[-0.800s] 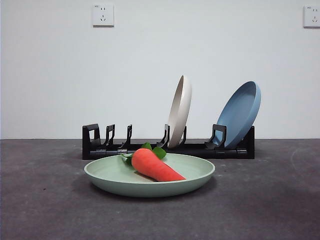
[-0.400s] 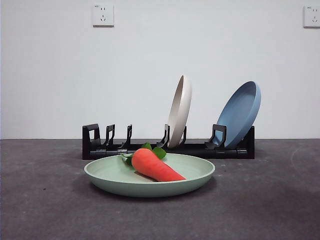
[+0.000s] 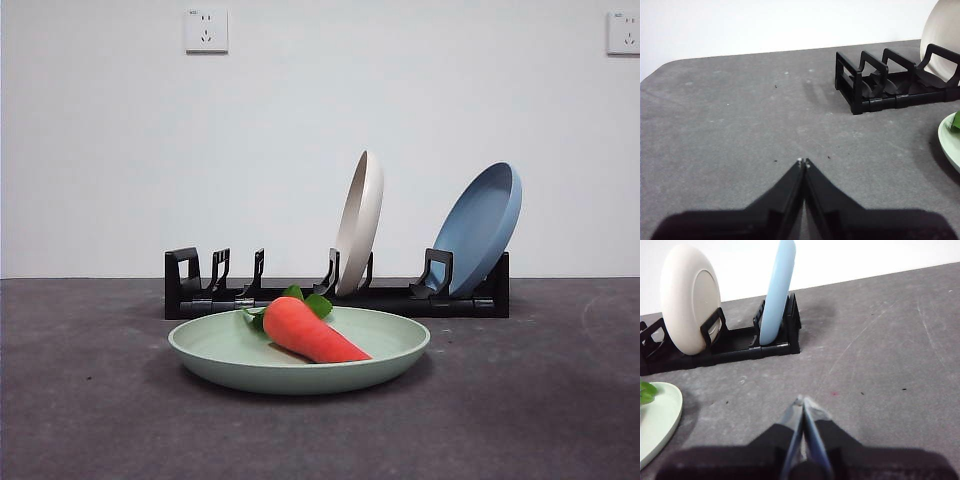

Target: Take the green plate from the plate rack,put the plate on the table,take the carrot from the table,put the carrot in the plate

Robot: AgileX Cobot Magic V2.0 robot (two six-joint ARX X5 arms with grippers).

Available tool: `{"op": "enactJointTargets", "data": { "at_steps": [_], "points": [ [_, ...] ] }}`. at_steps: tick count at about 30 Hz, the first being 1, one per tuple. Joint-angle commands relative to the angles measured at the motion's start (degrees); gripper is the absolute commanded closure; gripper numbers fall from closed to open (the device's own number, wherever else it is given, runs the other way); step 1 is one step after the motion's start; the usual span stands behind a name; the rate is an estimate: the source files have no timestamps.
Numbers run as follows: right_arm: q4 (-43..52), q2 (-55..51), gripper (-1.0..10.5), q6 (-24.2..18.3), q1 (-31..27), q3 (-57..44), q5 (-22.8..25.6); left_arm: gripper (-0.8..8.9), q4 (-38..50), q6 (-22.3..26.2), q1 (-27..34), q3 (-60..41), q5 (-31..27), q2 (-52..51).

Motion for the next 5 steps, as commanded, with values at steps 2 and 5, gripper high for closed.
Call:
{"op": "enactJointTargets", "data": {
  "at_steps": [2,5],
  "points": [
    [-0.5,-0.2,9.5,0.4,0.0,-0.6,0.1,8.16,0.5,-0.4,0.2,-0.8,0.0,-0.2],
    [-0.5,-0.2,9.5,0.4,0.0,-0.6,0.1,8.16,0.5,-0.4,0.2,-0.8,0.0,-0.2]
  ]
}}
